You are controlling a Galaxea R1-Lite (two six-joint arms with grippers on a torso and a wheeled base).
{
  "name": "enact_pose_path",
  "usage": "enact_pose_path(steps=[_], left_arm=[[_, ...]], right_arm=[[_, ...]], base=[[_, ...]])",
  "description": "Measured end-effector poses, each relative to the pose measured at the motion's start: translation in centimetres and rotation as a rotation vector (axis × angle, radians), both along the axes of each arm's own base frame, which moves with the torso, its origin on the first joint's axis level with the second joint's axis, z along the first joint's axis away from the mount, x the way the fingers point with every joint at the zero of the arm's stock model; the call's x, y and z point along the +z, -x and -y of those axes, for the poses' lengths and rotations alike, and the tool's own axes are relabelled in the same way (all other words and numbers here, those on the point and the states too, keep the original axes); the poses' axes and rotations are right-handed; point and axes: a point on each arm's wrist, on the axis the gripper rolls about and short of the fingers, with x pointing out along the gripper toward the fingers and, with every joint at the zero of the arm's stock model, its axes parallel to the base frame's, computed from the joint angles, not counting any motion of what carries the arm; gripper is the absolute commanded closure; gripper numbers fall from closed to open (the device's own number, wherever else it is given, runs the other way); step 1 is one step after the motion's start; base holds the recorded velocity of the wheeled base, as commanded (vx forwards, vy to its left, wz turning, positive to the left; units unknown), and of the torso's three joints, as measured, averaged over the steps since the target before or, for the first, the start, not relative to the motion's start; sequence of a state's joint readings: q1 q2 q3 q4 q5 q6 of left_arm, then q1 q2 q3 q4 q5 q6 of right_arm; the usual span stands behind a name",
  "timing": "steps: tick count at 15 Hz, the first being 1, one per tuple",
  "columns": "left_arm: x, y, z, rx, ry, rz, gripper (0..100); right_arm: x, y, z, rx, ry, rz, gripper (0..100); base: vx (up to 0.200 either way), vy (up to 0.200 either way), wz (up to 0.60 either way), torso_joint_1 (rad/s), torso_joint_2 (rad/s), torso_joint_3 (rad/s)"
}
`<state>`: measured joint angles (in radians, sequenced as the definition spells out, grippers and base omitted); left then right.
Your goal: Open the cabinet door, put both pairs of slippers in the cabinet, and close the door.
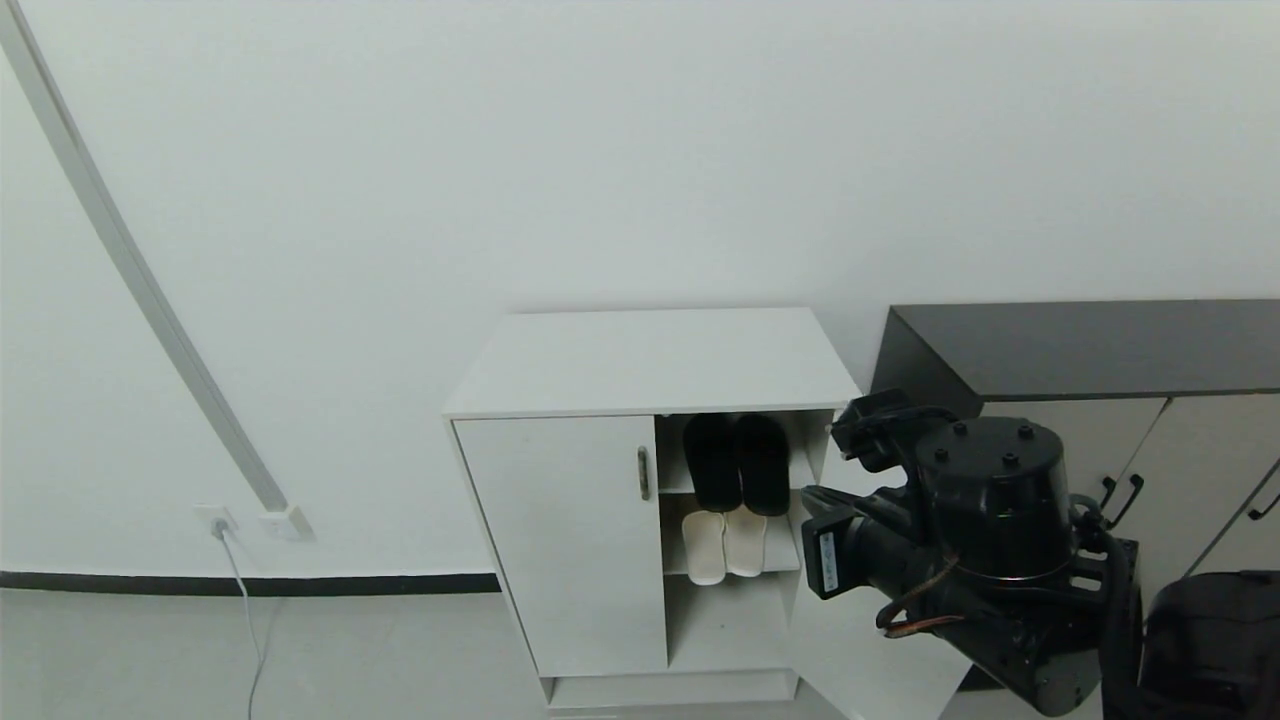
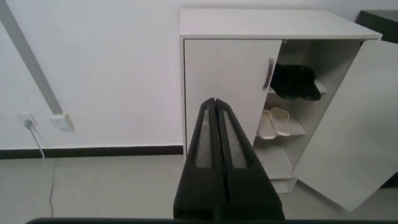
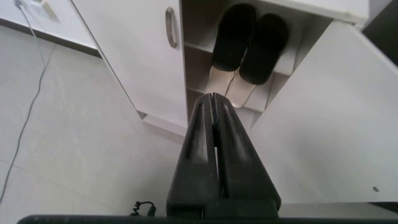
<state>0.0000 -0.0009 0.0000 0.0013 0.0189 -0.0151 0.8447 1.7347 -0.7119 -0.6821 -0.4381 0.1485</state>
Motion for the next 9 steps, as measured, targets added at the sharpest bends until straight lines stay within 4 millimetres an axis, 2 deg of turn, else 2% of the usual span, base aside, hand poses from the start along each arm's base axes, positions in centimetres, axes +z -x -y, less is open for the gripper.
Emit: enact_pose_path(steps=[8,9], left_arm=[[-0.01,0.0,0.0,-0.001,0.0,-0.001,100],[0.0,0.0,0.0,-0.001,0.0,0.0,100]], right_arm=[[-0.48,-0.33,-0.25,-0.001,0.009,-0.009,100],[-0.47,-0.4,-0.26,-0.002,0.005,-0.005,100]], base=[[0.0,0.0,0.0,0.169,-0.36,-0.191],[0.0,0.0,0.0,0.046,-0.08,-0.046]])
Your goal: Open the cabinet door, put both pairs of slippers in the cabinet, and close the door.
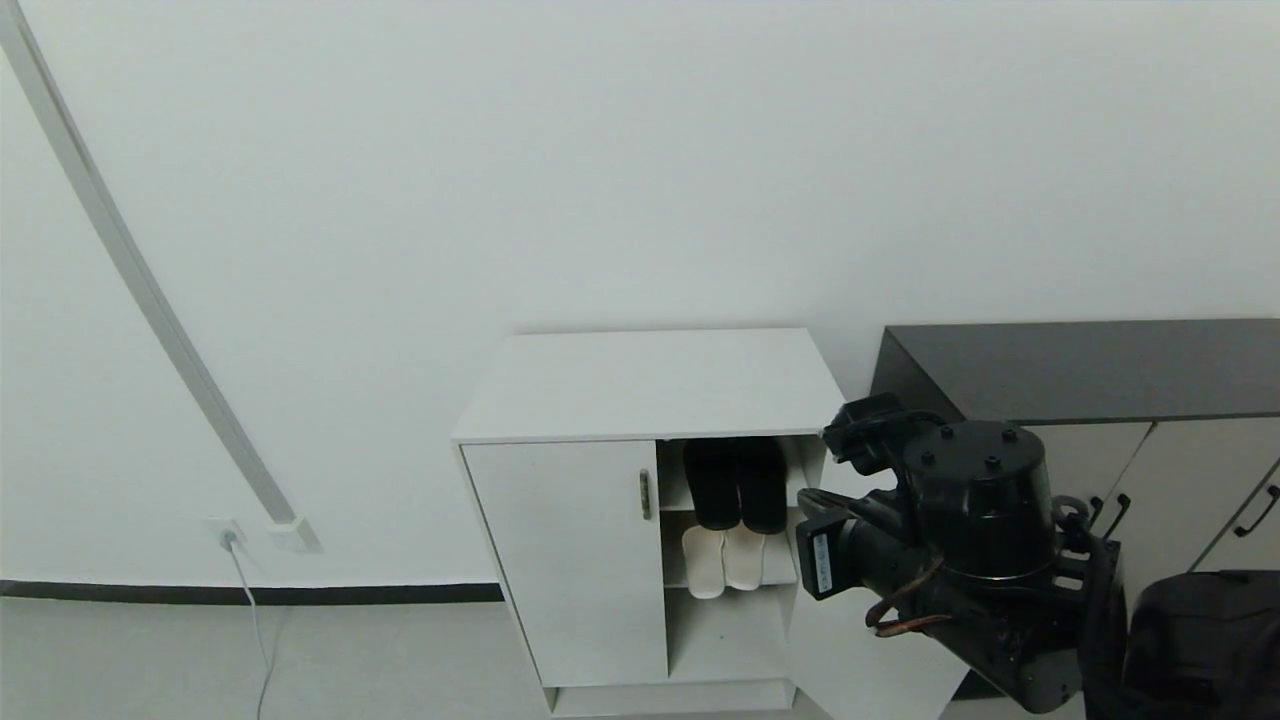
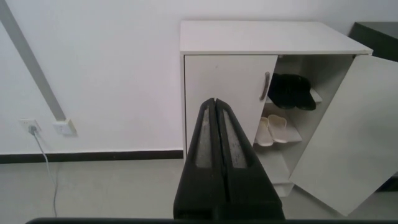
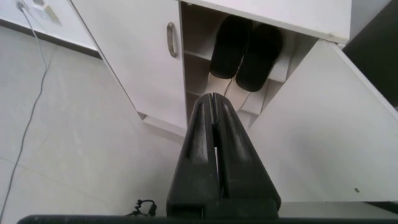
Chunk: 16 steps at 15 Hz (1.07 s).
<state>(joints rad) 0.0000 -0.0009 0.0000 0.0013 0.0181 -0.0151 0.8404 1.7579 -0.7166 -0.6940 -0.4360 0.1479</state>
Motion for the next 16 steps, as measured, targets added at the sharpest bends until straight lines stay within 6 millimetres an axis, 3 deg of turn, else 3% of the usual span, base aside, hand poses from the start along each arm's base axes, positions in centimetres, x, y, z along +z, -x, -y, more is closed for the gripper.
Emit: enact_pose_path(steps=[4,10,14,16], left_arm=[[0.0,0.0,0.0,0.0,0.0,0.0,100],[0.0,0.0,0.0,-0.001,-0.009,-0.001,100],[0.0,0.0,0.01,-0.001,-0.011,-0.001,100],[0.0,0.0,0.0,-0.002,-0.011,-0.001,100]], right_arm=[[-0.21,-0.03,0.0,0.003,0.014,0.001,100],[-0.39,-0.03,0.03,0.004,0.02,-0.004,100],[-0.46,-0.25,-0.03,-0.001,0.015,0.006,100],[-0.6,-0.34,-0.08,-0.002,0.019,0.006,100]], base=[[0.0,0.0,0.0,0.0,0.0,0.0],[0.0,0.0,-0.6,0.006,0.0,0.002],[0.0,0.0,0.0,0.0,0.0,0.0],[-0.2,0.0,0.0,0.005,0.0,0.0]])
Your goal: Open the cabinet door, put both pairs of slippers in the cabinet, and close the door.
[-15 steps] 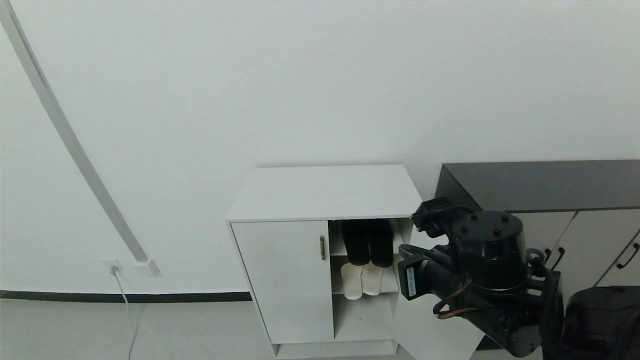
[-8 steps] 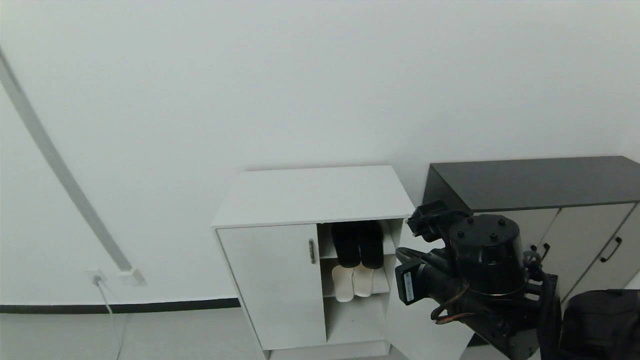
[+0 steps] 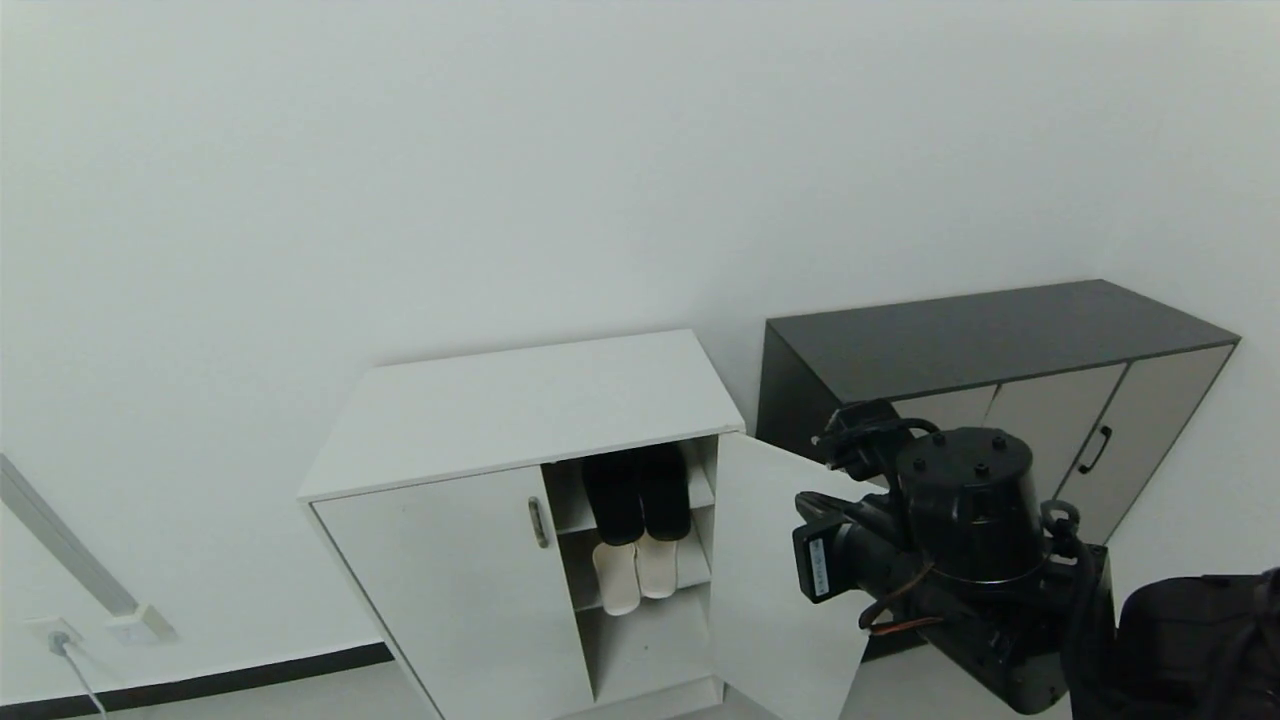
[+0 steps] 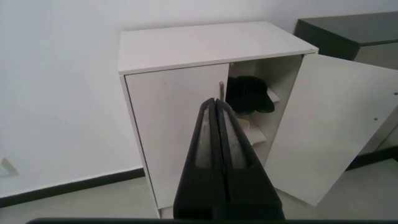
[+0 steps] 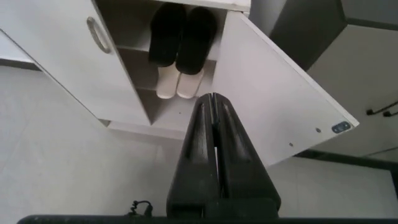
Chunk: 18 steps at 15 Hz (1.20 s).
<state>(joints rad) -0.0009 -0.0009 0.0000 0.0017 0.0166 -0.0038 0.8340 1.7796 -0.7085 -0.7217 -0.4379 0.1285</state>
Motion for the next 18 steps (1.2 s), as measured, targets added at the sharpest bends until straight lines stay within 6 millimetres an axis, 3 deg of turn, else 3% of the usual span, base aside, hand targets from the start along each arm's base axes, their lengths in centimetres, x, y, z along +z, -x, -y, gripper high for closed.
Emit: enact_pose_path(steps=[4,9,18], left_arm=[[0.0,0.0,0.0,0.0,0.002,0.0,100],[0.0,0.0,0.0,0.001,0.001,0.0,100],[0.0,0.0,0.0,0.005,0.006,0.0,100]], right_arm=[[-0.1,0.0,0.0,0.0,0.005,-0.002,100],[-0.1,-1.8,0.9,-0.067,-0.008,0.015,100],[2.4,-12.6,5.8,-0.161,-0.043,0.029,100]], base=[[-0.2,0.0,0.0,-0.001,0.0,0.001],[0.0,0.0,0.0,0.0,0.0,0.0],[0.0,0.0,0.0,0.0,0.0,0.0]])
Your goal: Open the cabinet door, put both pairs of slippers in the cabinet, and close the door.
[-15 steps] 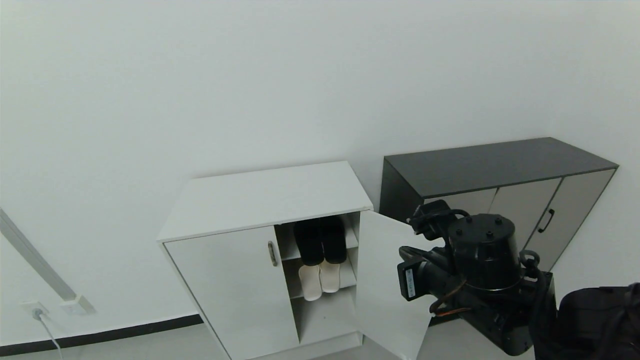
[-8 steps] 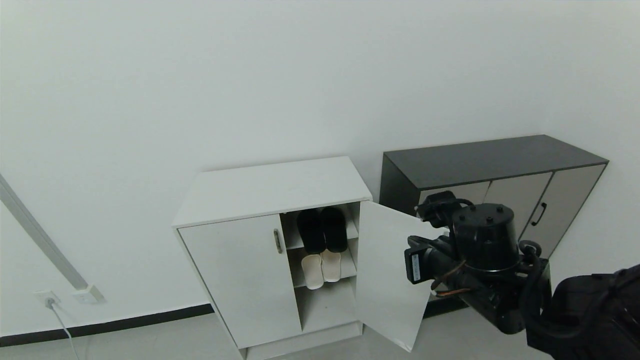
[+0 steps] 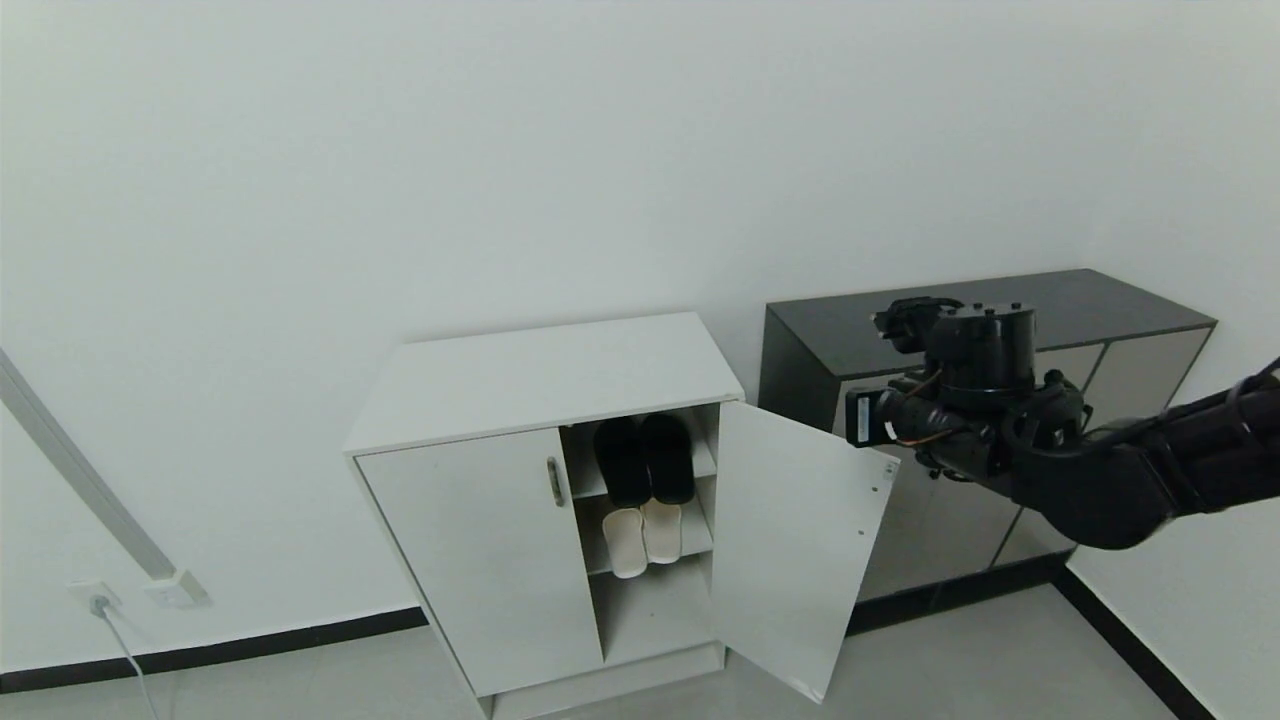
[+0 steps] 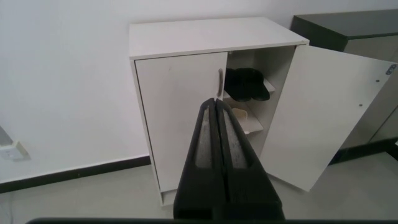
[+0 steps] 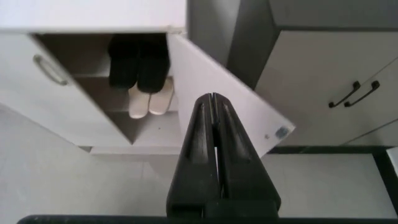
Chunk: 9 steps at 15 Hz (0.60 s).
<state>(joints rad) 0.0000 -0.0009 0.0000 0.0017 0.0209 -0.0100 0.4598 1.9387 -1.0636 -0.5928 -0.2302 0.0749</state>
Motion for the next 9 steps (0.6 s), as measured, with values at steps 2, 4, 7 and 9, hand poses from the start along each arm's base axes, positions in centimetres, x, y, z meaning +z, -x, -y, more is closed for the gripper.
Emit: enact_pose_path(steps=[2,4,7,9], left_arm=[[0.0,0.0,0.0,0.0,0.0,0.0,100],[0.0,0.0,0.0,0.0,0.0,0.0,100],[0.0,0.0,0.0,0.001,0.0,0.0,100],[0.0,0.0,0.0,0.001,0.0,0.0,100]], right_arm=[[-0.1,-2.7,1.0,-0.018,-0.007,-0.01,100],[-0.6,-5.1,2.1,-0.046,-0.011,-0.025,100],[-1.9,-8.4,3.9,-0.103,-0.009,-0.045,100],[-3.3,-10.2,4.8,-0.128,-0.007,-0.059,100]], base=[[0.0,0.0,0.0,0.0,0.0,0.0],[0.0,0.0,0.0,0.0,0.0,0.0],[0.0,0.0,0.0,0.0,0.0,0.0],[0.0,0.0,0.0,0.0,0.0,0.0]])
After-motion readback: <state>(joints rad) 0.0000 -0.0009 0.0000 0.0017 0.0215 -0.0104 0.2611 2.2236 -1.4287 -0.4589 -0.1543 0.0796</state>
